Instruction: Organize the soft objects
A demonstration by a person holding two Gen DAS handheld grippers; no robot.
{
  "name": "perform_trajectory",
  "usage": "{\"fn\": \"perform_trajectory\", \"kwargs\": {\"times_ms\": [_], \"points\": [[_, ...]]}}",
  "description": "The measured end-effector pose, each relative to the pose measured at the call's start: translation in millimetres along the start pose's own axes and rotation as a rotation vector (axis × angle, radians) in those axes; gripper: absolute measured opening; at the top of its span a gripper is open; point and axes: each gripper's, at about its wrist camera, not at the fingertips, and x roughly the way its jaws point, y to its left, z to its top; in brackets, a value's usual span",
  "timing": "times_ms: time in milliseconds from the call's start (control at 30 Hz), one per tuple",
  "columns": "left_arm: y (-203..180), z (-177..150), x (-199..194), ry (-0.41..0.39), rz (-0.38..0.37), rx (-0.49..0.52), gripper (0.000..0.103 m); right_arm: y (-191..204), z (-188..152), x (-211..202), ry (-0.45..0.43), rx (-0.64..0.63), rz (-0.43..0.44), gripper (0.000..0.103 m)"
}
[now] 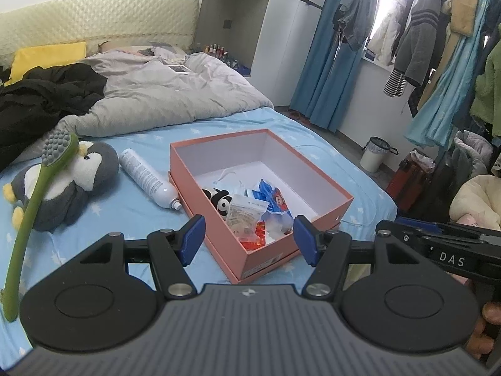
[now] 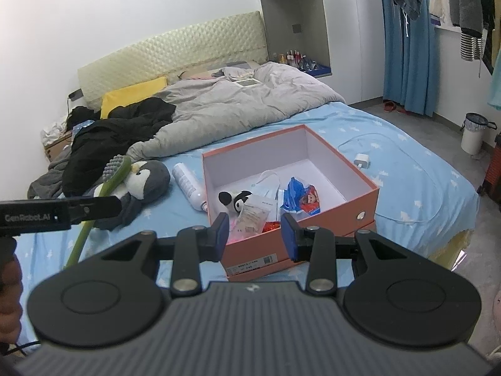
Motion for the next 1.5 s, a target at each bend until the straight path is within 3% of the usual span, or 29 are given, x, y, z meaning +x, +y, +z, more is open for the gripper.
{"fn": "perform_trajectory", "kwargs": {"times_ms": [133,200,233,267,333,367,667,1500], "points": [[1.8,-0.3,1.3,0.005,0.004,-0.004,0.07,1.8,-1.6,2.5,0.001,-0.016,-0.007,0.04],[4.5,-0.4,1.8,0.005,0.007,-0.012,0.077,0.6,-1.6,3.8,0.006,-0.007,0.0,0.041],[6.4,-0.5,1.5,0.003,0.008,-0.017,0.079,0.8,-1.4,4.2,0.005,-0.012,-0.004,0.052],[8.2,-0.7,1.7,0.002,0.008,-0.026,0.083,0.3,-0.6,3.8,-0.001,-0.013,-0.009,0.073],[12.1,-0.3,1.7,-0.007,0.009,-0.045,0.091,-2.4,-0.1,3.3,-0.021,-0.009,-0.012,0.096],[13.8,0.3,1.7,-0.009,0.012,-0.051,0.097,-4.4,0.3,3.4,-0.025,-0.009,-0.018,0.1],[5.4,1.9,6.0,0.003,0.052,0.009,0.103,-10.3,-1.2,8.9,0.0,-0.004,-0.025,0.102],[4.4,1.3,16.5,0.043,0.081,-0.004,0.103,-6.9,-1.4,12.4,0.0,-0.019,-0.017,0.102]]}}
